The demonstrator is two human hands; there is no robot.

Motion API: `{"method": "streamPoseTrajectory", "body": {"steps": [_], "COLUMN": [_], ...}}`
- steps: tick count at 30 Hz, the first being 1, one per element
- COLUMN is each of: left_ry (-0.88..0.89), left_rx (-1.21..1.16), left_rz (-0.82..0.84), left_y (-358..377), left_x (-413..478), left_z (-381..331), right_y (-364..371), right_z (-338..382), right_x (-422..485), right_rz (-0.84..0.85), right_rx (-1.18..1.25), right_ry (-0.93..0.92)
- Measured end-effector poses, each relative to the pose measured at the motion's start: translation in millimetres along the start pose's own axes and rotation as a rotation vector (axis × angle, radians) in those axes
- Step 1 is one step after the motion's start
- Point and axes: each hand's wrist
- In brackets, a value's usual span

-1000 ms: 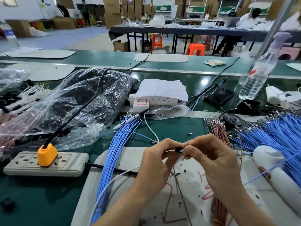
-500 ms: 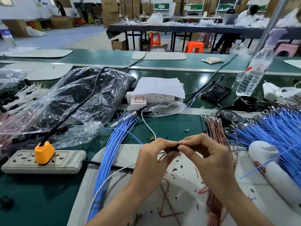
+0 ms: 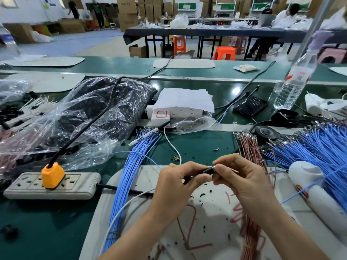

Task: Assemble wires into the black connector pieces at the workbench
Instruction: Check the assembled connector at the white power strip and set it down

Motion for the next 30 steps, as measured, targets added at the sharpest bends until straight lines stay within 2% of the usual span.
{"method": "streamPoseTrajectory", "body": {"steps": [5,14,27,30], "left_ry": [-0.031,0.047,-0.052,-0.039], "left_rx": [-0.059,-0.033,-0.290,-0.307], "left_rz": [0.051,0.112,0.201,0.177], "left_y": [1.0,0.9,6.7,8.6], "left_x": [-0.8,-0.3,-1.0,0.2], "left_z": [1.6,-0.1,10.2,9.9], "right_y": [-6.9,-17.0,-23.1,-21.2], "right_z": [3.1,1.9,5.0,7.1], "right_x": [0.5,1.3,-1.6,0.2], "right_rz": [0.081,0.244,0.315,0.305], "right_rx": [-0.179,0.097,0.098,0.112], "right_ry": [-0.041,0.182,0.259,0.257]}}
Point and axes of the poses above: each hand's wrist, its own x-axis towards the middle knuckle, its own y-axis out of the palm, z = x × y, and after that the axes turned 11 degrees about z, right-handed
